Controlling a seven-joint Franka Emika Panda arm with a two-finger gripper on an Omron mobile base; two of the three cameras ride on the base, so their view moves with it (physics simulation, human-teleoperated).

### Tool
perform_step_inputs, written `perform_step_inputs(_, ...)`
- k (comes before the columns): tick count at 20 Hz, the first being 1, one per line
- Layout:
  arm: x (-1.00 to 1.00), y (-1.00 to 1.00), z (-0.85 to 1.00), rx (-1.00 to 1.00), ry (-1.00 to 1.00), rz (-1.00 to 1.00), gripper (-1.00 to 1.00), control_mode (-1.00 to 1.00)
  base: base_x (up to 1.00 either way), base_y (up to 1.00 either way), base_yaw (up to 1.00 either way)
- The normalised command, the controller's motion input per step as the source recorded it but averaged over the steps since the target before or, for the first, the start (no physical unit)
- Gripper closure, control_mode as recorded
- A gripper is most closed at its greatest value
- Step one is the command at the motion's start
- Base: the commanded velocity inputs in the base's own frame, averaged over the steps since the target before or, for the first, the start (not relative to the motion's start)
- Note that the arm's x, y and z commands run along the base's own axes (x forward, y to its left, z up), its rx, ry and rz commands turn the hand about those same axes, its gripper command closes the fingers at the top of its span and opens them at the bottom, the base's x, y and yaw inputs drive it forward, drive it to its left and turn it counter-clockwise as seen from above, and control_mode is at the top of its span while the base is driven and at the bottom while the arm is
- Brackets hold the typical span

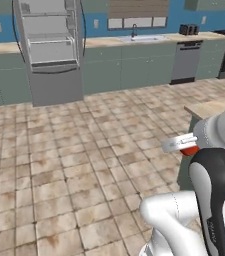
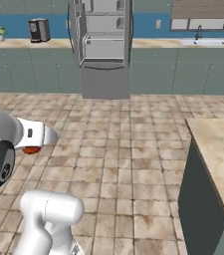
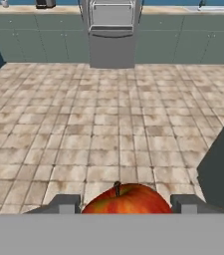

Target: Retrieve the kiwi and apple from the fridge and place them into the bowl on the dining table.

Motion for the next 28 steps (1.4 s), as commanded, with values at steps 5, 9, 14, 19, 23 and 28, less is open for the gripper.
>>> perform_step_inputs(5, 0.00, 0.00, 0.00, 0.00, 0.00, 0.00, 1.00, 1.00, -1.00, -0.54, 0.00)
perform_step_inputs(9, 0.00, 0.00, 0.00, 0.00, 0.00, 0.00, 1.00, 1.00, -1.00, -0.55, 0.00)
perform_step_inputs(14, 0.00, 0.00, 0.00, 0.00, 0.00, 0.00, 1.00, 1.00, -1.00, -0.65, 0.00)
perform_step_inputs(19, 0.00, 0.00, 0.00, 0.00, 0.00, 0.00, 1.00, 1.00, -0.93, -0.97, 0.00)
perform_step_inputs(23, 0.00, 0.00, 0.00, 0.00, 0.00, 0.00, 1.00, 1.00, -0.50, -1.00, 0.00)
perform_step_inputs(28, 0.00, 0.00, 0.00, 0.00, 0.00, 0.00, 1.00, 1.00, 0.07, -1.00, 0.00)
